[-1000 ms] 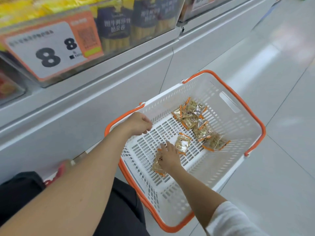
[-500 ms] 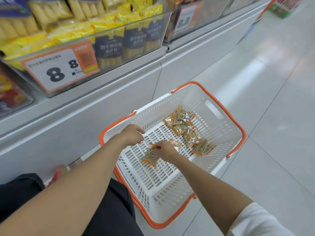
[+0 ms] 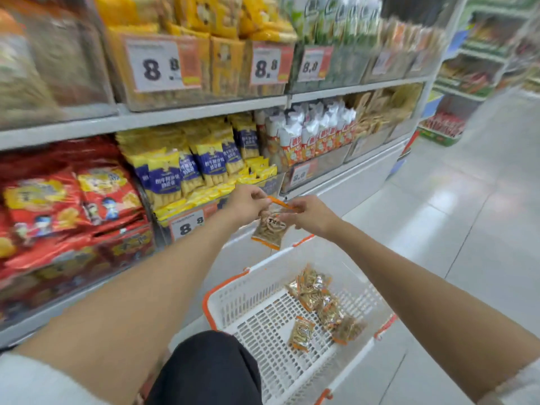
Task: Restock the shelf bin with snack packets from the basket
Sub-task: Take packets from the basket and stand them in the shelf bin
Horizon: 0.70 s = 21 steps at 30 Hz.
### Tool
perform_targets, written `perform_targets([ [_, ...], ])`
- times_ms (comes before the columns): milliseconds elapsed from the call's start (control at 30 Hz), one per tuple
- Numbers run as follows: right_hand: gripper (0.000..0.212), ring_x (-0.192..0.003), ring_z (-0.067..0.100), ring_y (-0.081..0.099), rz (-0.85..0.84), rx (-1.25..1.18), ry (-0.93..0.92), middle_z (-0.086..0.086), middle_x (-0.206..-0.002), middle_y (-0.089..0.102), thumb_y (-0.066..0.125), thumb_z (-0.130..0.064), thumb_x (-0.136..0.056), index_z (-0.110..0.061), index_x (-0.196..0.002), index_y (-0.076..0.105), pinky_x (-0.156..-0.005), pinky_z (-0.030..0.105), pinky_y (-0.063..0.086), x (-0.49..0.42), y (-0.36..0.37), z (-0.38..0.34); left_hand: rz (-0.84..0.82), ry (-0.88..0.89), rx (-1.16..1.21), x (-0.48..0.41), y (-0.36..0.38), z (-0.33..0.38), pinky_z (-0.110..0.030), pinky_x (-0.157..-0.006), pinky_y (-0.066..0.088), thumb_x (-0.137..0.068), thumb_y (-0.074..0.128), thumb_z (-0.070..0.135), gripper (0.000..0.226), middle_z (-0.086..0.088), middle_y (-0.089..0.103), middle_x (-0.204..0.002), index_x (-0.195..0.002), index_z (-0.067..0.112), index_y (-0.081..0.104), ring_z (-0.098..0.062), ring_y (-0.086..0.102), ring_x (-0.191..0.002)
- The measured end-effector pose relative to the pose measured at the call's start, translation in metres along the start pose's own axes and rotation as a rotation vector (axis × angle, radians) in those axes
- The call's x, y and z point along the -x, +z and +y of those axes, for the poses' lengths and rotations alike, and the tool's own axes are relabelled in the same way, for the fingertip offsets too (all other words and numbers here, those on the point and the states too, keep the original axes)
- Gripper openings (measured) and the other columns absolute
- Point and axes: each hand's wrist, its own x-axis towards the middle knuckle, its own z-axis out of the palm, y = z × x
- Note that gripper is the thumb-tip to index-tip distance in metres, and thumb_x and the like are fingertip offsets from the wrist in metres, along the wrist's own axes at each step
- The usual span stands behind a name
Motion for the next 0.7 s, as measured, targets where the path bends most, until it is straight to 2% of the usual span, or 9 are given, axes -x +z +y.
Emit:
perform_targets([
  [67, 0.017, -0.066, 0.016, 0.056, 0.035, 0.003, -0.085, 0.009, -0.068, 0.063, 0.077, -0.025, -0.081, -0.008, -0.083, 0.075, -0.062, 0.036, 0.049, 0.004, -0.025, -0.037, 0.049, 0.062, -0.019, 0.006, -0.025, 0.031, -0.029, -0.066, 0.046, -0.089, 0.066, 0.009, 0.015, -0.011, 0.061, -0.068, -0.075, 0.007, 0.067, -0.019, 0.055, -0.063],
  [133, 0.017, -0.066, 0.015, 0.056, 0.055, 0.005, -0.132, 0.005, -0.069, 0.063, 0.078, -0.021, -0.081, -0.005, -0.087, 0.076, -0.060, 0.028, 0.045, 0.007, -0.048, -0.074, 0.083, 0.129, -0.021, 0.015, -0.053, 0.059, -0.031, -0.066, 0.047, -0.090, 0.067, 0.014, 0.015, -0.009, 0.063, -0.069, -0.078, 0.005, 0.070, -0.017, 0.055, -0.064],
  [200, 0.018, -0.064, 0.014, 0.056, 0.075, 0.056, -0.188, 0.004, -0.067, 0.063, 0.079, -0.021, -0.081, -0.005, -0.090, 0.076, -0.061, 0.027, 0.043, 0.010, -0.065, -0.110, 0.104, 0.184, -0.033, 0.026, -0.081, 0.083, -0.024, -0.058, 0.043, -0.091, 0.066, 0.019, 0.021, -0.003, 0.062, -0.061, -0.073, 0.008, 0.069, -0.011, 0.053, -0.054],
  [300, 0.019, -0.064, 0.015, 0.055, 0.095, 0.167, -0.279, 0.011, -0.069, 0.065, 0.079, -0.025, -0.081, -0.007, -0.087, 0.077, -0.062, 0.029, 0.040, 0.010, -0.078, -0.165, 0.157, 0.220, -0.002, 0.042, -0.123, 0.108, -0.013, -0.044, 0.038, -0.093, 0.063, 0.018, 0.020, -0.002, 0.060, -0.062, -0.078, 0.006, 0.068, 0.001, 0.049, -0.041],
  [400, 0.027, -0.058, 0.019, 0.049, 0.161, 0.225, -0.372, 0.005, -0.065, 0.060, 0.080, -0.032, -0.079, -0.006, -0.085, 0.075, -0.059, 0.030, 0.036, 0.008, -0.077, -0.215, 0.231, 0.227, 0.058, 0.051, -0.163, 0.123, -0.025, -0.064, 0.052, -0.092, 0.064, 0.019, 0.023, -0.004, 0.066, -0.068, -0.071, 0.013, 0.066, -0.011, 0.060, -0.060],
  [467, 0.029, -0.056, 0.011, 0.041, 0.192, 0.219, -0.434, -0.002, -0.061, 0.050, 0.080, -0.031, -0.079, -0.003, -0.079, 0.070, -0.059, 0.028, 0.031, 0.005, -0.073, -0.246, 0.263, 0.236, 0.121, 0.057, -0.191, 0.132, -0.026, -0.066, 0.054, -0.092, 0.064, 0.016, 0.023, -0.003, 0.064, -0.069, -0.070, 0.011, 0.064, -0.012, 0.059, -0.061],
  [567, 0.026, -0.062, 0.002, 0.046, 0.204, 0.202, -0.508, -0.010, -0.068, 0.054, 0.081, -0.032, -0.078, -0.011, -0.089, 0.071, -0.061, 0.022, 0.035, 0.001, -0.066, -0.292, 0.322, 0.284, 0.187, 0.070, -0.234, 0.145, -0.022, -0.061, 0.054, -0.091, 0.065, 0.011, 0.014, -0.006, 0.065, -0.071, -0.078, 0.006, 0.066, -0.011, 0.060, -0.060],
  [633, 0.029, -0.068, 0.004, 0.052, 0.194, 0.185, -0.557, -0.007, -0.077, 0.062, 0.080, -0.034, -0.078, -0.016, -0.098, 0.070, -0.063, 0.022, 0.041, -0.002, -0.060, -0.320, 0.373, 0.325, 0.199, 0.077, -0.264, 0.150, -0.018, -0.058, 0.054, -0.090, 0.067, 0.011, 0.008, -0.006, 0.068, -0.074, -0.086, 0.005, 0.068, -0.008, 0.062, -0.059],
  [700, 0.030, -0.065, 0.005, 0.052, 0.197, 0.193, -0.606, -0.005, -0.077, 0.063, 0.080, -0.034, -0.078, -0.014, -0.098, 0.070, -0.061, 0.021, 0.041, -0.012, -0.053, -0.347, 0.410, 0.346, 0.207, 0.078, -0.292, 0.153, -0.017, -0.058, 0.052, -0.089, 0.068, 0.012, 0.007, -0.006, 0.068, -0.075, -0.087, 0.005, 0.069, -0.005, 0.062, -0.057],
])
